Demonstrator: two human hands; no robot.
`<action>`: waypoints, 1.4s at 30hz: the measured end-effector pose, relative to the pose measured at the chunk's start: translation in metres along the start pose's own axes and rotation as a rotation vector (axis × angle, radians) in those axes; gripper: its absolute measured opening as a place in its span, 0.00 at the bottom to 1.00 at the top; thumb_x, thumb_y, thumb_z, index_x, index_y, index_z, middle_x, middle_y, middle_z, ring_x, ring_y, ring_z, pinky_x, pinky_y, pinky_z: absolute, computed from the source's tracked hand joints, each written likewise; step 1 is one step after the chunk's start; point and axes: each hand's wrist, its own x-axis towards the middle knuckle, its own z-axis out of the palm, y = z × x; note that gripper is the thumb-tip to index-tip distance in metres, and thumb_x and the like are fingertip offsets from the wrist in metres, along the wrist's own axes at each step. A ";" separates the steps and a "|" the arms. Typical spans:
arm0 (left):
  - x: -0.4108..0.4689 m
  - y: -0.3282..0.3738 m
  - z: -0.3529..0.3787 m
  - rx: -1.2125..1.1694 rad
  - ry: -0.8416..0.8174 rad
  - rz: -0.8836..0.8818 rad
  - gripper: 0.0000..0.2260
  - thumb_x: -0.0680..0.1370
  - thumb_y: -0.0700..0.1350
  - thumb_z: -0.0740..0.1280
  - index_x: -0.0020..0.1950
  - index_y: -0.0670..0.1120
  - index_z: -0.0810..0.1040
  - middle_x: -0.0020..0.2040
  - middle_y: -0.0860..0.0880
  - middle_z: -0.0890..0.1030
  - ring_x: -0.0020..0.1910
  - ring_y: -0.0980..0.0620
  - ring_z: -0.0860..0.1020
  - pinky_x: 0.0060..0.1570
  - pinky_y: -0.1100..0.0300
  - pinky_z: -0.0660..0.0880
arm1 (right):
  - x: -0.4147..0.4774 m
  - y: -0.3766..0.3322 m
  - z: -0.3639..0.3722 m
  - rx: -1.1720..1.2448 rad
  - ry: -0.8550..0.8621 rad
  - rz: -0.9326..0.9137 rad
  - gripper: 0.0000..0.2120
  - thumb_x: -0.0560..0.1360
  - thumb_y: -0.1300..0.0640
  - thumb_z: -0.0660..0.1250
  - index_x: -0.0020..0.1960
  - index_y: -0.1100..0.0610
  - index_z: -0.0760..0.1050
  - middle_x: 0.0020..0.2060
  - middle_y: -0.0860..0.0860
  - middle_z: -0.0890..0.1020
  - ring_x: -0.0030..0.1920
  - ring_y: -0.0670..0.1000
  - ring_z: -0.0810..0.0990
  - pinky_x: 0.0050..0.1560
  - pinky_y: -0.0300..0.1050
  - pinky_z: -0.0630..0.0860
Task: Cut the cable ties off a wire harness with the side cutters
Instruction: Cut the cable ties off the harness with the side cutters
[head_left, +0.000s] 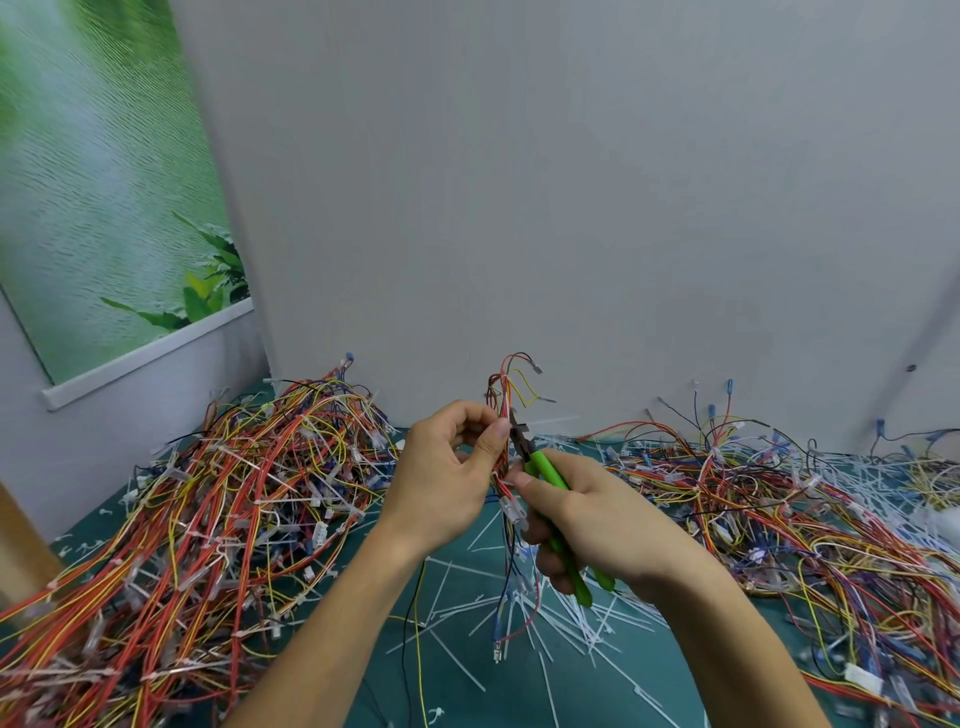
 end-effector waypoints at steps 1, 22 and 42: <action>0.000 0.000 0.000 0.007 0.002 0.002 0.02 0.79 0.52 0.70 0.47 0.56 0.80 0.44 0.56 0.83 0.45 0.57 0.82 0.45 0.66 0.79 | 0.000 0.000 0.000 0.002 -0.001 0.004 0.11 0.86 0.53 0.60 0.50 0.60 0.68 0.30 0.50 0.74 0.26 0.52 0.74 0.26 0.45 0.73; 0.001 -0.001 0.002 -0.028 0.045 -0.010 0.04 0.80 0.46 0.71 0.46 0.54 0.80 0.43 0.57 0.84 0.42 0.59 0.81 0.45 0.67 0.77 | 0.000 -0.001 0.005 -0.039 0.031 -0.037 0.13 0.86 0.53 0.59 0.54 0.64 0.66 0.30 0.50 0.72 0.26 0.54 0.73 0.25 0.45 0.73; 0.002 -0.001 0.003 -0.038 0.059 -0.023 0.03 0.80 0.46 0.71 0.47 0.53 0.80 0.42 0.59 0.84 0.41 0.62 0.81 0.44 0.70 0.76 | 0.002 -0.001 0.004 -0.078 0.058 -0.051 0.12 0.85 0.52 0.61 0.52 0.62 0.69 0.31 0.53 0.74 0.27 0.55 0.73 0.26 0.46 0.74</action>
